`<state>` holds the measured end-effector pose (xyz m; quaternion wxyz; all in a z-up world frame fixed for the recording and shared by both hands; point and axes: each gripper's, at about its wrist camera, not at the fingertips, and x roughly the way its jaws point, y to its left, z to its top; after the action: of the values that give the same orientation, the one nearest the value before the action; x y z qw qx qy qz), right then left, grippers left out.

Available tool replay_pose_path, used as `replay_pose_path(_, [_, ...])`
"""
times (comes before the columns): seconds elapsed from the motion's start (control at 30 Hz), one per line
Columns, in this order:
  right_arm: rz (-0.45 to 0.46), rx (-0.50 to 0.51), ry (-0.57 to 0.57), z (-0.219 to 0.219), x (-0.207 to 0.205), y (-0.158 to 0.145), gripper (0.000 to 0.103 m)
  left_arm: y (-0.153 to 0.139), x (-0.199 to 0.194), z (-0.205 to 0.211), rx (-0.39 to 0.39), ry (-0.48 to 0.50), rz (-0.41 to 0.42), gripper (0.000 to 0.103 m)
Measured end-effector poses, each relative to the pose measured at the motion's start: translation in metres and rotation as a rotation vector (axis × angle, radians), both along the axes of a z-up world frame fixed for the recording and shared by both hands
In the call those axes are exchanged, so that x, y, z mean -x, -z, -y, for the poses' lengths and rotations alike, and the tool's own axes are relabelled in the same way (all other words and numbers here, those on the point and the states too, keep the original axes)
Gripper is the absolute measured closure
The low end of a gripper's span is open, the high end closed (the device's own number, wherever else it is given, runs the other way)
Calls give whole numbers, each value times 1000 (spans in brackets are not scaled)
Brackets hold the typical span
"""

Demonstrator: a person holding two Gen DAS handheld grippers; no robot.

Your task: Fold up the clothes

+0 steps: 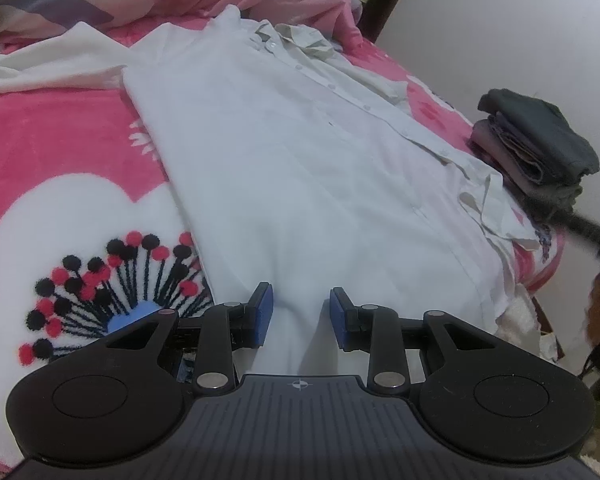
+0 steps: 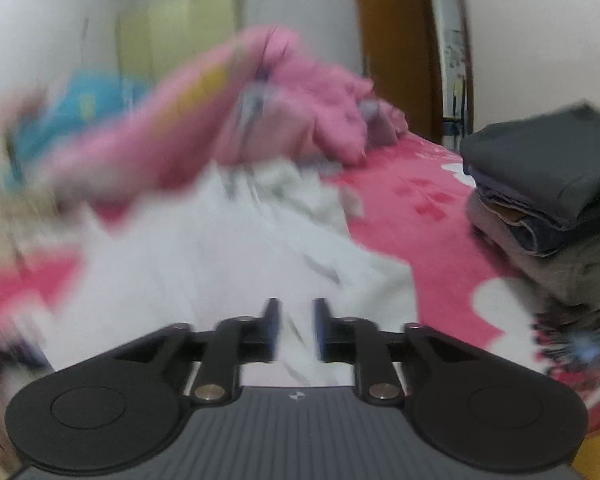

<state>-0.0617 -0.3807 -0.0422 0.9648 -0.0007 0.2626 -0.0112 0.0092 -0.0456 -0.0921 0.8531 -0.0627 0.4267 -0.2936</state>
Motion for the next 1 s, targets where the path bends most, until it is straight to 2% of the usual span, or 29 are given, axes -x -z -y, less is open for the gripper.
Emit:
replay_pose_path(0.07, [-33,147,-20,-19,-3,16,68,0,1,0,0,-1,1,72])
replay_pose_path(0.17, [-64,262,-50,-36,-8,32,68,0,1,0,-3,-2,3,72])
replay_pose_path(0.27, [-95,226,-41,-31,-19,44,71,-1,2,2,-10,-5,3,72])
replay_pose_path(0.3, [-91,156,-24,-21,-19,43,72,-1,2,2,-11,-6,3,72])
replay_pose_path(0.37, [-84,15,11,-2,-19,41,86,-1,2,2,-15,-6,3,72])
replay_pose_path(0.5, [-69,-267,80,37,-18,37,95,-1,2,4,-26,-4,7,72])
replay_pose_path(0.57, [-60,-420,113,57,-17,36,95,-1,2,4,-30,-3,9,72])
replay_pose_path(0.63, [-35,-678,130,84,-11,46,95,-1,3,4,-32,-5,9,72])
replay_pose_path(1.0, [51,-1321,165,138,7,107,94,-1,2,5,-35,-6,7,72])
